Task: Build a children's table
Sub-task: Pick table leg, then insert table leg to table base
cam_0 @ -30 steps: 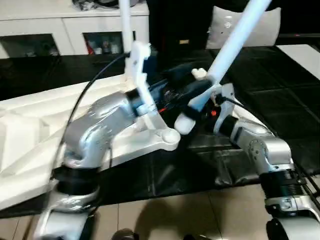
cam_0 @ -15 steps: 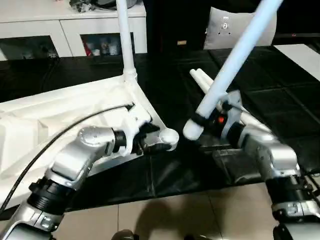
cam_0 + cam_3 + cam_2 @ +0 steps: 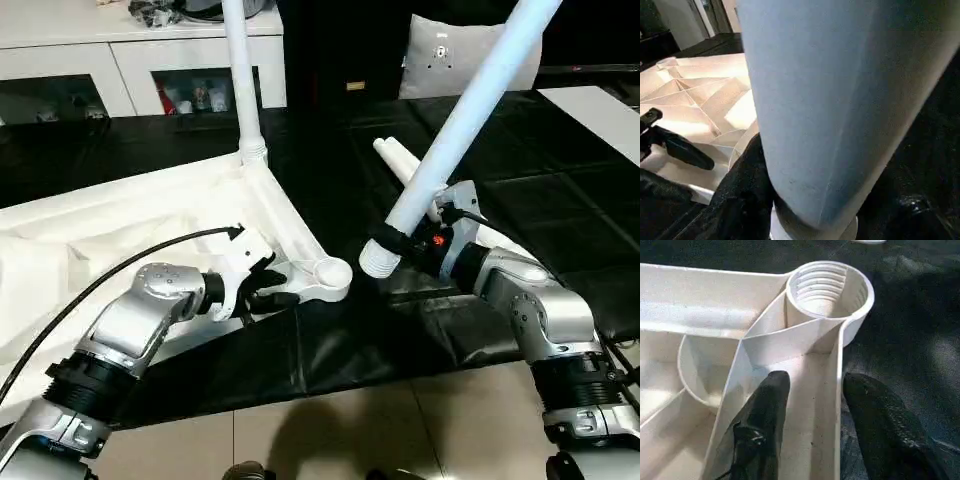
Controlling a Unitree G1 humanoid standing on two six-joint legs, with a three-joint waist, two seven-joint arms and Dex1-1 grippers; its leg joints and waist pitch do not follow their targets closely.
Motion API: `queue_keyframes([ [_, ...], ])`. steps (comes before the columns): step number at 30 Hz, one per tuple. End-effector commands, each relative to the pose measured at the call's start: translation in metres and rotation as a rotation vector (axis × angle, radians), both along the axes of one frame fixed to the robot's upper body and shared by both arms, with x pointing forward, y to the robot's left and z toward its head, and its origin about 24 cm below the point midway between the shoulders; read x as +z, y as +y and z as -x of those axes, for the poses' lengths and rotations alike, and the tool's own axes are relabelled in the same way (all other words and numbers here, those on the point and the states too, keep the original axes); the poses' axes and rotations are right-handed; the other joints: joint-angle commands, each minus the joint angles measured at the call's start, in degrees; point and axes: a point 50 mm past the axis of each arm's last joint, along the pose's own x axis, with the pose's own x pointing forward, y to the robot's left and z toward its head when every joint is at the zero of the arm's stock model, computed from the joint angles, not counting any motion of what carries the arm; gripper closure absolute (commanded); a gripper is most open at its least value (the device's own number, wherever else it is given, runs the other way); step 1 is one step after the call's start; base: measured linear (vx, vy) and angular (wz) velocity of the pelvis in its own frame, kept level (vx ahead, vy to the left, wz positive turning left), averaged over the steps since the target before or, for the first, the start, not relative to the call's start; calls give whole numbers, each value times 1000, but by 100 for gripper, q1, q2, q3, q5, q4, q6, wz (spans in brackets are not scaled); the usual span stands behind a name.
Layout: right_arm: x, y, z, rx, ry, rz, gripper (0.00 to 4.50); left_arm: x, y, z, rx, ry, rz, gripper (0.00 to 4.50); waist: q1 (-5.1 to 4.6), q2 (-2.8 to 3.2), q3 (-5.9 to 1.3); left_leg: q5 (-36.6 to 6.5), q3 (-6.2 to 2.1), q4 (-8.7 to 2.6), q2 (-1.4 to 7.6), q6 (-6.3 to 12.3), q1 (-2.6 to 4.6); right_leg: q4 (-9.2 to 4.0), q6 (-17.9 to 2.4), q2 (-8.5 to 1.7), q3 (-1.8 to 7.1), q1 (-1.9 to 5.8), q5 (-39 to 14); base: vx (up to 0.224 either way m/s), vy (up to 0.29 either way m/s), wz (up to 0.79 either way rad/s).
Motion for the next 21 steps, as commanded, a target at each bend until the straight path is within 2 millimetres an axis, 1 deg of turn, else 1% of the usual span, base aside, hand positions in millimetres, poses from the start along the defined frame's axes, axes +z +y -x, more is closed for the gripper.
queue_keyframes([
  [1, 1, 1, 1, 19, -15, 18, 263, 0, 7, 0, 16, -3, -18, 268, 8, -9, -443, -1242, -84, -417, 254, 103, 49, -419, -595, -383, 300, 344, -2485, 0, 0, 0],
  [2, 1, 2, 1, 21, -20, 22, 263, -1, 8, 0, 17, -3, -24, 268, 6, -16, -450, -1219, -87, -418, 258, 101, 44, -417, -570, -385, 304, 348, -2495, 0, 0, 0],
  [3, 2, 2, 1, 23, -36, 21, 263, -1, 9, 1, 16, -1, -33, 291, 9, -9, -448, -1216, -88, -420, 261, 101, 51, -419, -566, -387, 303, 342, -2501, 0, 0, 0],
  [4, 2, 2, 1, 24, -45, 19, 263, -2, 9, 1, 16, 1, -36, 302, 9, -4, -452, -1210, -88, -419, 265, 108, 52, -417, -575, -390, 306, 339, -2468, 0, 0, 0],
  [5, 3, 2, 2, 25, -50, 18, 263, -2, 9, 1, 16, 2, -37, 302, 8, -1, -453, -1206, -89, -420, 268, 109, 52, -413, -589, -387, 307, 337, -2441, 0, 0, 0],
  [6, 3, 2, 2, 28, -48, 12, 263, -2, 9, 2, 16, 3, -37, 316, 6, -8, -453, -1184, -86, -419, 267, 116, 46, -405, -609, -385, 310, 339, -2381, 0, 0, 0],
  [7, 3, 2, 2, 33, -49, 11, 263, -2, 9, 2, 16, 8, -40, 316, 9, -7, -454, -1181, -85, -418, 265, 120, 48, -404, -619, -385, 310, 340, -2372, 0, 0, 0],
  [8, 3, 2, 2, 33, -49, 11, 263, -2, 9, 2, 16, 8, -40, 325, 7, 3, -451, -1216, -83, -417, 264, 122, 53, -414, -626, -383, 308, 336, -2404, 0, 0, 0],
  [9, 3, 3, 3, 43, -45, 0, 263, -3, 9, 3, 14, 12, -46, 343, 5, 7, -450, -1250, -86, -418, 264, 120, 52, -419, -620, -385, 305, 339, -2437, 0, 0, 0],
  [10, 3, 3, 4, 43, -48, 3, 263, -4, 9, 3, 13, 14, -47, 352, 3, 1, -449, -1241, -88, -422, 264, 116, 49, -416, -604, -383, 306, 341, -2442, 0, 0, 0],
  [11, 3, 3, 4, 40, -49, 11, 263, -4, 9, 4, 10, 16, -49, 352, 2, 15, -449, -1250, -91, -422, 266, 112, 51, -417, -603, -385, 304, 341, -2454, 0, 0, 0],
  [13, 3, 3, 4, 43, -54, 24, 263, -5, 9, 4, 6, 19, -52, 380, 2, 6, -453, -1248, -87, -419, 261, 112, 55, -422, -599, -382, 305, 338, -2464, 0, 0, 0],
  [14, 2, 3, 3, 40, -57, 30, 263, -5, 9, 4, 3, 21, -54, 387, 8, 17, -455, -1238, -89, -419, 265, 110, 54, -417, -617, -384, 306, 338, -2429, 0, 0, 0],
  [21, 4, 1, 2, 37, -57, 20, 263, -5, 8, 4, -9, 15, -68, 444, 3, 13, -452, -1270, -92, -422, 265, 106, 54, -418, -627, -387, 309, 342, -2418, 0, 0, 0],
])
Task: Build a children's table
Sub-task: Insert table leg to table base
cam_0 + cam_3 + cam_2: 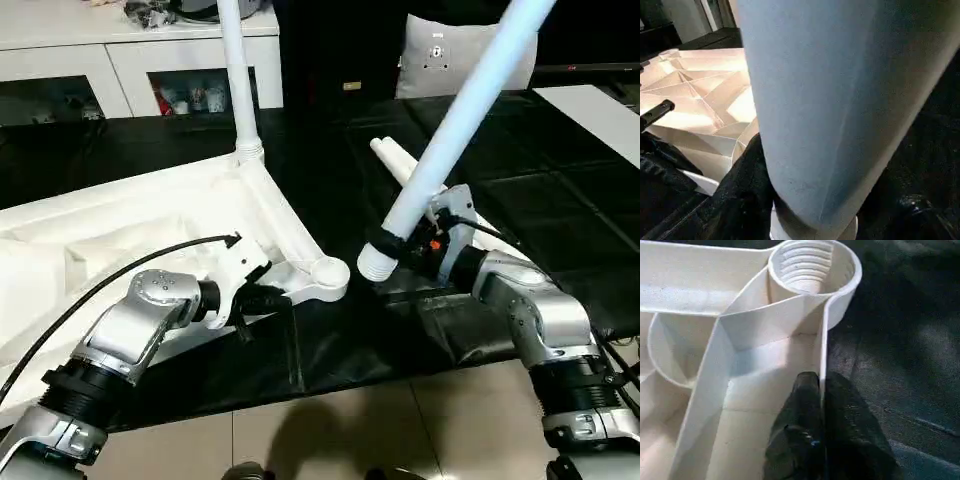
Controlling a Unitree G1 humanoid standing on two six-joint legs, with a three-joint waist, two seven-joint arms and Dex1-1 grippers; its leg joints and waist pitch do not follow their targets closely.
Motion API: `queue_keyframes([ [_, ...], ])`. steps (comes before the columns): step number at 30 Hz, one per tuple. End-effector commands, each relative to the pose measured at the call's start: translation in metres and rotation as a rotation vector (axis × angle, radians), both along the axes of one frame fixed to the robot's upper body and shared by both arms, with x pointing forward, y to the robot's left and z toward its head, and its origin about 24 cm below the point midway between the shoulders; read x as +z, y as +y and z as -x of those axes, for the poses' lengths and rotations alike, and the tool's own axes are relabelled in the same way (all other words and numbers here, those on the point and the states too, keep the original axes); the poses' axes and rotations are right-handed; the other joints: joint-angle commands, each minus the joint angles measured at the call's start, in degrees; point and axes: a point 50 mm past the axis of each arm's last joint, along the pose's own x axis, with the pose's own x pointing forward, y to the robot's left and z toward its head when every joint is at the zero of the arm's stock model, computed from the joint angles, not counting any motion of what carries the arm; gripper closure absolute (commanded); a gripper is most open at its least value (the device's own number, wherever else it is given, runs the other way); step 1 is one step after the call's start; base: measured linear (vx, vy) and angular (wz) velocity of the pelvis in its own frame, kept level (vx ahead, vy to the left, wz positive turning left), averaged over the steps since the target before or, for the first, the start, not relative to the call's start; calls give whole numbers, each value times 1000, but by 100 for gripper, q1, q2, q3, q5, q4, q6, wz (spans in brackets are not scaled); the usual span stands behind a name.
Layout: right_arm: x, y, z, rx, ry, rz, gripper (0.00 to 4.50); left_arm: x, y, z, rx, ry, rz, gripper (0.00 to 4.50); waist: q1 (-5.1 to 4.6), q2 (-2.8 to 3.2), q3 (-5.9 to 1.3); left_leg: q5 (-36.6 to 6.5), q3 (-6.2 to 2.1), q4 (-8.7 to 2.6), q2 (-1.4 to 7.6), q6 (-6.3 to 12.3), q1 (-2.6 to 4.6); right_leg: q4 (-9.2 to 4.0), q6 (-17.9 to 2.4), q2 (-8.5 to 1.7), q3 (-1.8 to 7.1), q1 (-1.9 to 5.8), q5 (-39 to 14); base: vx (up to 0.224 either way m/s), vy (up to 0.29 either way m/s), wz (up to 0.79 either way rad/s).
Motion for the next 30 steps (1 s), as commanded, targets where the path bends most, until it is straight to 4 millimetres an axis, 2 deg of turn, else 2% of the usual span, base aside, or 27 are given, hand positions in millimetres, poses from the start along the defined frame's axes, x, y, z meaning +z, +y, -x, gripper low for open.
queue_keyframes([
  [1, 8, -2, 0, 14, -30, -8, 263, 3, 3, -3, 9, -30, -35, 448, 10, 13, -450, -1275, -93, -423, 265, 110, 47, -421, -619, -385, 306, 341, -2428, 0, 0, 0],
  [8, 21, -4, 1, 63, -61, -45, 263, 7, -11, -5, -127, -125, -16, 450, 23, 4, -463, -1212, -90, -421, 271, 156, 43, -405, -613, -389, 314, 351, -2294, 0, 0, 0],
  [9, 27, -5, 3, 99, -75, -60, 263, 5, -20, -6, -189, -142, -20, 450, 28, 8, -462, -1228, -87, -420, 261, 169, 44, -426, -598, -384, 308, 349, -2368, 0, 0, 0],
  [10, 27, -5, 3, 104, -75, -60, 263, 5, -21, -6, -196, -143, -20, 450, 38, 8, -461, -1244, -78, -414, 254, 188, 64, -451, -563, -372, 308, 333, -2426, 0, 0, 0],
  [11, 29, -5, 4, 116, -77, -62, 263, 4, -24, -6, -213, -145, -20, 450, 71, 9, -464, -1230, -73, -409, 268, 196, 89, -453, -573, -385, 316, 319, -2424, 0, 0, 0],
  [12, 30, -5, 8, 152, -73, -53, 263, 3, -32, -4, -259, -143, -13, 450, 95, 44, -477, -1195, -82, -413, 284, 173, 70, -419, -593, -394, 317, 338, -2365, 0, 0, 0],
  [13, 30, -5, 8, 156, -73, -52, 263, 3, -33, -4, -264, -142, -12, 450, 120, 26, -483, -1175, -81, -410, 290, 178, 72, -420, -589, -387, 313, 336, -2303, 0, 0, 0],
  [15, 28, -4, 14, 220, -48, -1, 263, 0, -50, 1, -343, -126, 2, 450, 169, 38, -491, -1144, -81, -410, 302, 167, 80, -399, -653, -395, 320, 332, -2194, 0, 0, 0],
  [17, 25, -3, 15, 236, -34, 35, 263, -2, -55, 3, -371, -116, 7, 450, 210, 22, -481, -1172, -62, -417, 308, 184, 91, -405, -668, -393, 331, 318, -2198, 0, 0, 0],
  [20, 17, -1, 11, 239, -7, 105, 263, -5, -60, 8, -413, -86, 18, 450, 265, -21, -464, -1257, -45, -411, 288, 150, 102, -464, -566, -421, 321, 306, -2625, 0, 0, 0],
  [21, 15, 0, 10, 239, 2, 118, 263, -6, -61, 10, -427, -74, 20, 450, 262, -26, -456, -1300, -57, -419, 286, 129, 88, -479, -502, -432, 307, 319, -2814, 0, 0, 0],
  [23, 12, 2, 9, 258, 28, 137, 263, -7, -61, 10, -434, -70, 19, 450, 245, -15, -441, -1448, -60, -408, 271, 106, 110, -534, -372, -435, 283, 304, -3145, 0, 0, 0],
  [24, 12, 2, 9, 258, 28, 137, 263, -7, -61, 10, -434, -70, 19, 450, 243, -45, -444, -1457, -66, -405, 262, 100, 112, -546, -270, -433, 270, 310, -3275, 0, 0, 0],
  [25, 11, 2, 9, 263, 32, 140, 263, -8, -61, 10, -431, -70, 19, 450, 238, -37, -438, -1470, -71, -410, 263, 98, 109, -555, -234, -433, 268, 308, -3326, 0, 0, 0],
  [27, 9, 3, 10, 290, 57, 164, 263, -9, -60, 8, -415, -73, 11, 450, 220, -91, -444, -1467, -64, -401, 253, 109, 114, -584, -108, -425, 253, 299, -3449, 0, 0, 0],
  [29, 7, 3, 11, 306, 74, 178, 263, -10, -59, 6, -405, -75, 2, 450, 228, -64, -441, -1465, -68, -405, 261, 127, 126, -586, -81, -416, 253, 283, -3448, 0, 0, 0],
  [30, 7, 2, 11, 312, 82, 184, 263, -10, -58, 5, -400, -76, -2, 450, 222, -88, -444, -1449, -67, -404, 255, 140, 121, -581, -75, -412, 248, 290, -3432, 0, 0, 0],
])
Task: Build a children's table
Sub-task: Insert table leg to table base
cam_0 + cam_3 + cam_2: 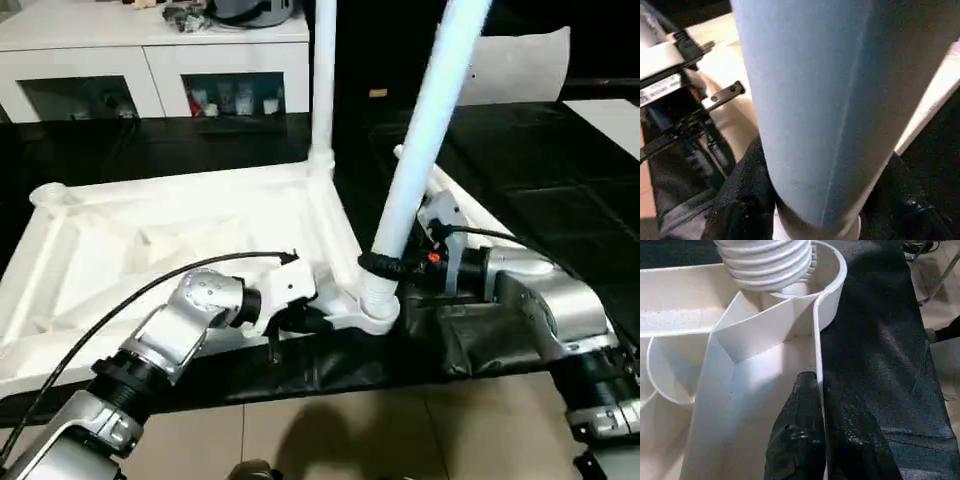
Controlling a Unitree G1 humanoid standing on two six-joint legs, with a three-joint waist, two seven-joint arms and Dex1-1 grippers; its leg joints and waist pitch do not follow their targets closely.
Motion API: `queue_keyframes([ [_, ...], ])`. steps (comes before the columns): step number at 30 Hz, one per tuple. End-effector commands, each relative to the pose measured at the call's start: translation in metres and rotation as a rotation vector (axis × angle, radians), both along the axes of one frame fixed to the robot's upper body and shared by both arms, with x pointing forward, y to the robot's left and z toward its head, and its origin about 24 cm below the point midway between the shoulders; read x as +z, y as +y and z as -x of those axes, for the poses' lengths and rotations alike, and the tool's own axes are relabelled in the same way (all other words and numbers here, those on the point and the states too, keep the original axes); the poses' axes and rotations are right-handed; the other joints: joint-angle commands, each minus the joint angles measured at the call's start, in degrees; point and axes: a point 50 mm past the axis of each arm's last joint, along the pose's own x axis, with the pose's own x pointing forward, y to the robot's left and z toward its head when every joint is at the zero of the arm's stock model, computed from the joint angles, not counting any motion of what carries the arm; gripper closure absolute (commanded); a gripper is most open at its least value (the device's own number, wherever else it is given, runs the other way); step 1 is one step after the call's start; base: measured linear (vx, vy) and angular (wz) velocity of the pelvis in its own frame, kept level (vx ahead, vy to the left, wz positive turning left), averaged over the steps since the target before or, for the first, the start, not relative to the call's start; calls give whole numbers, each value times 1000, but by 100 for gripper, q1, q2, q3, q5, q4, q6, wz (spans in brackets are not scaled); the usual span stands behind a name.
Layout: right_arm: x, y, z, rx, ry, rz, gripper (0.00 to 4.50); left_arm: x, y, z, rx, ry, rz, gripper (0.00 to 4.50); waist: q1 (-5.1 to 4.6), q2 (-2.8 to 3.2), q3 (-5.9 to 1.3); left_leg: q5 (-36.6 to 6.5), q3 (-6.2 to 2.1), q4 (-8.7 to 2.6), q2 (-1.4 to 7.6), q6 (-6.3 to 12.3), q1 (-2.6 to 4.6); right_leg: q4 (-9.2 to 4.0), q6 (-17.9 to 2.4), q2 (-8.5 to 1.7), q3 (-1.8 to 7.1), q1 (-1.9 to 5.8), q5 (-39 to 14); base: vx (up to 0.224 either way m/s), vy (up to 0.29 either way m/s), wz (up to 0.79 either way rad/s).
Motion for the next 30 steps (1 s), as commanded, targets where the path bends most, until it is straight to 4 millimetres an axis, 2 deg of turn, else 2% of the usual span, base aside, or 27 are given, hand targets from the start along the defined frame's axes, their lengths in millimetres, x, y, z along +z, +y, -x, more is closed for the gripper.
queue_keyframes([
  [1, -4, -1, 0, 19, 36, 38, 263, -3, -5, 0, -27, -4, -5, 450, -74, -111, -404, -1470, -89, -402, 253, 142, 77, -581, -71, -390, 246, 221, -3468, 0, 0, 0],
  [4, 0, -4, 2, 58, 51, 41, 263, -5, 0, -5, 18, 0, -22, 450, -74, -104, -394, -1575, -80, -383, 234, 140, 110, -632, 22, -384, 222, 198, -3666, 0, 0, 0],
  [6, 2, -6, 3, 72, 56, 35, 263, -6, 1, -6, 27, 4, -20, 450, -93, -109, -376, -1716, -92, -363, 215, 118, 117, -684, 143, -388, 165, 199, -3954, 0, 0, 0],
  [8, 3, -8, 5, 84, 65, 40, 263, -5, 1, -7, 32, 9, -12, 450, -120, -139, -370, -1758, -97, -344, 191, 100, 97, -728, 293, -381, 114, 210, -4118, 0, 0, 0],
  [10, -1, -11, 4, 71, 67, 57, 263, -3, 1, -8, 25, 13, 6, 450, -149, -113, -362, -1884, -98, -311, 184, 92, 149, -794, 387, -374, 51, 177, -4282, 0, 0, 0],
  [11, -1, -11, 4, 71, 67, 57, 263, -3, 1, -8, 25, 13, 6, 450, -187, -96, -359, -1984, -108, -309, 197, 86, 172, -834, 401, -369, -9, 185, -4278, 0, 0, 0],
  [12, -2, -11, 3, 66, 67, 61, 263, -2, 1, -8, 25, 13, 10, 450, -260, -40, -351, -2253, -129, -322, 255, 96, 235, -891, 363, -356, -113, 201, -4168, 0, 0, 0],
  [13, -4, -10, 2, 58, 78, 43, 263, -2, 1, -8, 16, 17, 18, 450, -350, 2, -348, -2601, -181, -380, 347, 69, 200, -872, 358, -343, -205, 305, -3931, 0, 0, 0],
  [14, -4, -9, 1, 54, 81, 32, 263, -2, 1, -8, 14, 17, 18, 450, -361, 51, -344, -2863, -209, -433, 424, 46, 214, -845, 326, -335, -227, 338, -3803, 0, 0, 0],
  [15, -7, -9, -1, 31, 87, 14, 263, -1, 1, -8, 11, 15, 19, 450, -404, 121, -314, -3640, -311, -675, 662, -59, 135, -512, 175, -276, -171, 480, -3188, 0, 0, 0],
  [16, -7, -10, -2, 26, 88, 11, 263, -1, 1, -8, 10, 15, 20, 450, -362, 157, -303, -4098, -377, -886, 823, -162, 27, -76, 22, -245, -38, 588, -2635, -69, 0, 2],
  [17, -11, -11, -4, -4, 96, 1, 263, 0, 1, -8, 6, 15, 23, 450, -184, 144, -262, -4785, -248, -1209, 898, -309, -121, 604, -209, -163, 179, 576, -1590, 0, 0, 0],
  [18, -13, -12, -5, -17, 101, -3, 263, 0, 1, -8, 3, 15, 24, 450, -208, -167, -294, -4266, -59, -850, 497, -333, 299, 268, -210, -224, 499, 194, -2423, 0, 0, 0],
  [19, -14, -12, -5, -20, 105, -8, 263, 0, 1, -8, 2, 15, 24, 450, -204, -324, -290, -3467, -54, -392, 183, -374, 420, -339, -165, -454, 514, -43, -3973, 31, -105, 16],
  [20, -15, -12, -5, -23, 110, -13, 263, 0, 1, -8, 0, 16, 24, 450, -87, -350, -314, -1598, -23, 207, 71, -101, 408, -705, 204, -824, 739, -121, -5811, 61, -100, -8],
  [21, -16, -13, -5, -26, 118, -28, 263, 0, 1, -7, -2, 16, 25, 450, -18, -344, -331, -719, -80, 18, 87, 41, 68, -555, 299, -735, 698, 174, -5675, 61, -100, -8],
  [22, -17, -13, -4, -24, 123, -38, 263, 1, 2, -7, -4, 15, 25, 450, 55, -234, -379, -598, -98, -259, 183, 10, 20, -442, 125, -538, 587, 216, -4670, 71, -52, -8],
  [23, -17, -13, -4, -24, 123, -38, 263, 1, 2, -7, -4, 15, 25, 450, 26, -229, -385, -681, -99, -326, 197, -1, -20, -365, -3, -403, 519, 214, -4115, 0, 0, 0],
  [24, -17, -13, -3, -16, 117, -50, 263, 1, 2, -8, -6, 13, 24, 450, 28, -139, -433, -969, -89, -373, 252, -42, 50, -283, -292, -333, 501, 203, -3254, 0, 0, 0],
  [25, -16, -13, -2, -10, 112, -59, 263, 1, 3, -8, -3, 8, 21, 450, -10, -133, -439, -1151, -92, -398, 276, -32, 33, -204, -591, -312, 501, 232, -2573, 0, 0, 0],
  [26, -15, -12, -2, -5, 108, -64, 263, 1, 3, -8, 2, 6, 22, 450, -32, -145, -425, -1247, -93, -415, 271, -19, 4, -194, -651, -298, 490, 255, -2456, 0, 0, 0],
  [27, -11, -12, -1, 7, 96, -81, 263, 1, 4, -9, 15, 5, 26, 450, -34, -117, -426, -1466, -89, -415, 268, -16, 33, -211, -687, -323, 478, 266, -2544, 0, 0, 0],
  [30, -7, -11, 1, 25, 85, -99, 263, 1, 4, -9, 14, 6, 27, 450, -37, -121, -433, -1435, -78, -428, 262, 30, 32, -250, -685, -343, 472, 299, -2524, 0, 0, 0],
])
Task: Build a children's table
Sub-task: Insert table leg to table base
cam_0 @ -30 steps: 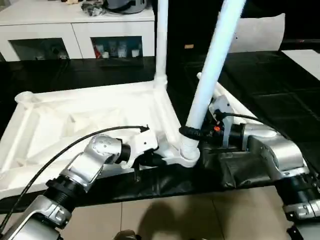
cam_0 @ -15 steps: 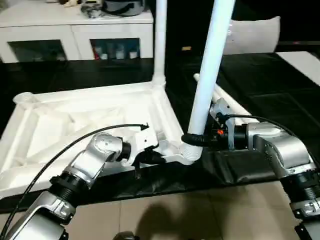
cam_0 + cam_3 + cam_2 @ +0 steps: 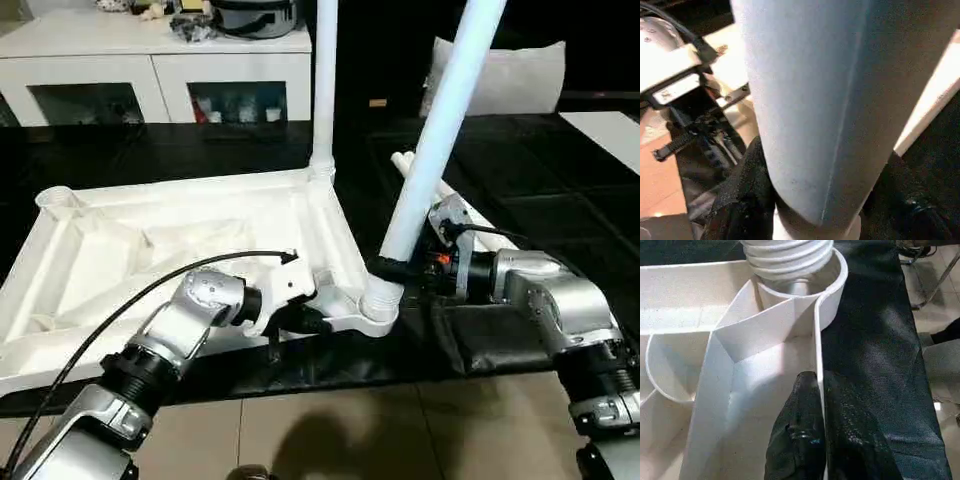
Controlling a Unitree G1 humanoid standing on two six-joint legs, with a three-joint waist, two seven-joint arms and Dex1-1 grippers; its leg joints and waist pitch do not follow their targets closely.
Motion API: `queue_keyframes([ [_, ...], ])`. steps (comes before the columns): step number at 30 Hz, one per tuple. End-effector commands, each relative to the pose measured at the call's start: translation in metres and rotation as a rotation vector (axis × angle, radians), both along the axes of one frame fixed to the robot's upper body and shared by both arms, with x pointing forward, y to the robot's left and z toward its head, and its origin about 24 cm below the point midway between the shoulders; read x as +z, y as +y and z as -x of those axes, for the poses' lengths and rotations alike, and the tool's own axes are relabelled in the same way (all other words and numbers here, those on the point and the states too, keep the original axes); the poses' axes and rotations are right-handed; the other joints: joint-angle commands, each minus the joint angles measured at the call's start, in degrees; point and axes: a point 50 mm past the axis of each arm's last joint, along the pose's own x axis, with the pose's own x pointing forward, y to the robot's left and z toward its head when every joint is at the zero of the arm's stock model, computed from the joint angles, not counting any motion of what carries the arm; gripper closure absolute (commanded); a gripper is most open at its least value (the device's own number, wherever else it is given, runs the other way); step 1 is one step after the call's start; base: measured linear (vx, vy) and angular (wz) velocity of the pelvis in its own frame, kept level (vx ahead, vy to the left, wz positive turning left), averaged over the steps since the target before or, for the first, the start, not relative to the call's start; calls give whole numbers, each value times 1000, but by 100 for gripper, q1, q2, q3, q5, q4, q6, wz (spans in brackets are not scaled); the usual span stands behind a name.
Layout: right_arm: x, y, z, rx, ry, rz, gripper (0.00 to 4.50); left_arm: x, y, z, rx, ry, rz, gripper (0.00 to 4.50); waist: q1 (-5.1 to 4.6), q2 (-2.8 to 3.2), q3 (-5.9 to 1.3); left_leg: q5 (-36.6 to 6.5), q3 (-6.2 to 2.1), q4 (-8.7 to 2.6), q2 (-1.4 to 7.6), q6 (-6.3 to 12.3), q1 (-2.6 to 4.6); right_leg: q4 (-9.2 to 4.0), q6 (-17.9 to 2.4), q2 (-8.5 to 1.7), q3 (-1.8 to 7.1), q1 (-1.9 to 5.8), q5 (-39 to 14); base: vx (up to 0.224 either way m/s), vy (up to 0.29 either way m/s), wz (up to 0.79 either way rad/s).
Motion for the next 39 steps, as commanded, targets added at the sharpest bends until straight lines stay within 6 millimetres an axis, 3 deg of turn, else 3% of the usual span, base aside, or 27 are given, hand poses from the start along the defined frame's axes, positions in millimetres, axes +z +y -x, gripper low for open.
queue_keyframes([
  [1, 4, 2, 2, 30, -7, -14, 263, 6, 0, -3, 1, -37, 24, 450, -33, -74, -339, -1557, -81, -378, 217, 96, 3, -657, -746, -363, 303, 223, -2164, 0, 0, 0],
  [7, 0, 7, 2, 81, -5, 64, 263, 7, 3, -6, 3, -51, 5, 450, -29, -84, -311, -1687, -84, -380, 203, 57, 23, -747, -469, -380, 283, 195, -2838, 0, 0, 0],
  [13, -5, 7, -2, 78, -1, 131, 263, 10, 3, -7, -16, -60, -5, 450, -46, -86, -289, -1843, -101, -398, 212, 25, 38, -781, -372, -389, 279, 165, -3064, 0, 0, 0],
  [25, -16, 6, -6, 45, 80, 61, 263, 17, -1, -9, -42, -74, 3, 450, -85, -43, -260, -2073, -120, -442, 245, 26, 52, -744, -665, -386, 293, 175, -2635, 0, 0, 0],
  [27, -19, 5, -3, 24, 102, 13, 263, 18, -1, -9, -25, -68, 18, 450, -82, -34, -250, -2122, -116, -444, 241, 27, 70, -764, -664, -391, 296, 170, -2683, 0, 0, 0],
  [29, -24, 1, 1, -33, 123, -65, 263, 17, -1, -9, 1, -60, 31, 450, -70, 11, -248, -2107, -126, -455, 252, 10, 68, -752, -700, -395, 303, 170, -2578, 0, 0, 0],
  [30, -24, 1, 1, -38, 124, -71, 264, 17, -1, -9, 4, -59, 32, 450, -61, -10, -259, -2068, -116, -463, 258, 29, 74, -758, -724, -399, 307, 183, -2465, 0, 0, 0],
  [32, -29, -1, 6, -80, 124, -120, 264, 16, 0, -10, 25, -56, 38, 450, -59, 33, -251, -2023, -119, -479, 260, 27, 55, -746, -790, -389, 306, 194, -2277, 0, 0, 0],
  [33, -31, -2, 7, -94, 121, -133, 264, 15, 0, -10, 29, -56, 39, 450, -63, 23, -246, -2042, -120, -481, 260, 31, 53, -740, -817, -390, 305, 196, -2234, 0, 0, 0],
  [35, -35, -4, 11, -134, 108, -150, 264, 15, 0, -10, 40, -57, 42, 450, -62, 20, -236, -2060, -112, -481, 251, 41, 55, -761, -788, -393, 302, 194, -2342, 0, 0, 0],
  [36, -37, -4, 12, -154, 99, -156, 264, 15, 0, -10, 44, -57, 44, 450, -64, 103, -217, -2118, -124, -488, 245, 20, 58, -772, -769, -398, 301, 187, -2454, 0, 0, 0],
  [39, -42, -6, 18, -194, 78, -159, 264, 14, 0, -10, 53, -56, 49, 450, -66, 71, -190, -2228, -127, -499, 241, 27, 76, -826, -643, -402, 293, 174, -2778, 0, 0, 0],
])
